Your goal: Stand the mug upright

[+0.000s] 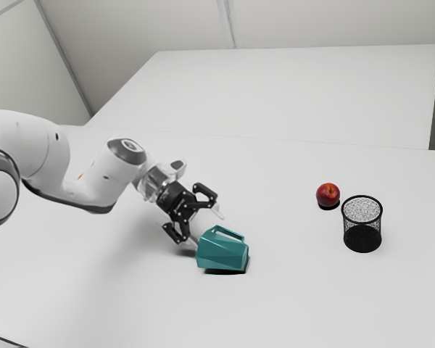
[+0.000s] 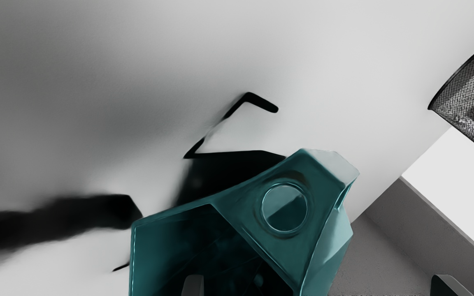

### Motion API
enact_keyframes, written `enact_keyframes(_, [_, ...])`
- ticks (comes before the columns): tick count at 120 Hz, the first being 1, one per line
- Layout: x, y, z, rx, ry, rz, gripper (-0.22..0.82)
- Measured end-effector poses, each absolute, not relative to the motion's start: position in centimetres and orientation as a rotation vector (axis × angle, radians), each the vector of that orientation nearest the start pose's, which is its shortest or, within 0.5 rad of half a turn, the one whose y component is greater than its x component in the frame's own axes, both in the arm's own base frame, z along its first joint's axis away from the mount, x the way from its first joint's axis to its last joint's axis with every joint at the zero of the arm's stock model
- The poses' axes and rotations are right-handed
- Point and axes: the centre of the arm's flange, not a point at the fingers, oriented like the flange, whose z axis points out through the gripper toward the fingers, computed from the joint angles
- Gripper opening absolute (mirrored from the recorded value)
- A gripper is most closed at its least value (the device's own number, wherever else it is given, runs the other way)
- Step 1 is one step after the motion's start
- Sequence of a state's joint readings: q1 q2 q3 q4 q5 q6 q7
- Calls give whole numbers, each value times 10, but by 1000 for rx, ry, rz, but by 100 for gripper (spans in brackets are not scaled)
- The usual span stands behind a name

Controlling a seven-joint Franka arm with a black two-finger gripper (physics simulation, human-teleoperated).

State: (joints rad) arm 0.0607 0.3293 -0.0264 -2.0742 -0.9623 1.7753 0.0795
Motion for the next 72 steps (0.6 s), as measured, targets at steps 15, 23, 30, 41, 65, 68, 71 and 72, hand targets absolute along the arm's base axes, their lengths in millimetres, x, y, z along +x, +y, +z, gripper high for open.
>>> enact_keyframes(15, [540, -61, 262, 2108, 528, -626, 60])
enact_keyframes(23, [541, -66, 263, 2116, 519, -623, 50])
enact_keyframes(30, [542, -69, 264, 2136, 507, -622, 34])
enact_keyframes(41, [544, -69, 265, 2160, 498, -613, 12])
enact_keyframes(65, [549, -73, 271, 2195, 477, -594, -7])
enact_keyframes(68, [550, -74, 273, 2200, 472, -590, -8])
enact_keyframes(71, [551, -77, 274, 2205, 465, -587, -9])
enact_keyframes(72, [551, -77, 274, 2206, 464, -585, -10])
